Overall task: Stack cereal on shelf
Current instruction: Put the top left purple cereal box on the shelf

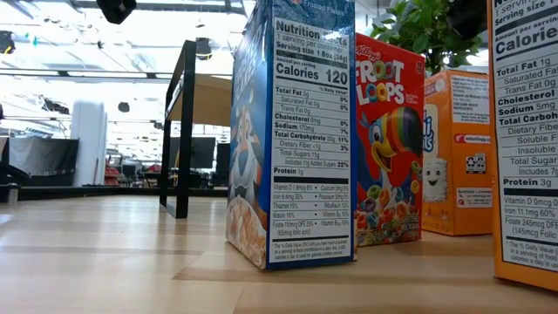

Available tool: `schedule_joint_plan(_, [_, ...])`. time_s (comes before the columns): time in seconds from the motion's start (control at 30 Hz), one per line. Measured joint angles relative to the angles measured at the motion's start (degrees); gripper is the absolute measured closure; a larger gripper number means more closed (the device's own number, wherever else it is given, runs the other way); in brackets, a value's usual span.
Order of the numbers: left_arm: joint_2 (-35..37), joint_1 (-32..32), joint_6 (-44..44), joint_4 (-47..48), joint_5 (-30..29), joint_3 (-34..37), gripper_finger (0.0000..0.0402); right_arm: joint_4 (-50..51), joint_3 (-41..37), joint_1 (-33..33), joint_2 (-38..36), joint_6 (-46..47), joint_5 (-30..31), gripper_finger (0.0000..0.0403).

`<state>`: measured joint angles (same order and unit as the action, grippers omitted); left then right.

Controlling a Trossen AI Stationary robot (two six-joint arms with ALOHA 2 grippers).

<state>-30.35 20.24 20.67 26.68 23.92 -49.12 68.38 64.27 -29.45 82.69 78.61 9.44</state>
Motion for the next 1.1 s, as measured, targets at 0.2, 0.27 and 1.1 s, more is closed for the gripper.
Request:
schedule_joint_plan(0.2, [0.01, 0.0, 0.08, 0.0, -1.06, 0.0, 0.0133, -0.26, -0.06, 0.02, 1.23, -1.1, -0.73, 0.01])
schedule_joint_plan(0.27, [0.02, -0.01, 0.08, 0.0, -1.05, 0.0, 0.0133, -0.5, 0.04, 0.05, 1.43, -1.07, -0.67, 0.0113])
schedule_joint_plan(1.1, [0.01, 0.01, 0.08, 0.0, -1.28, 0.0, 0.0133, 5.83, 7.76, 4.65, 1.36, -12.48, -2.77, 0.023])
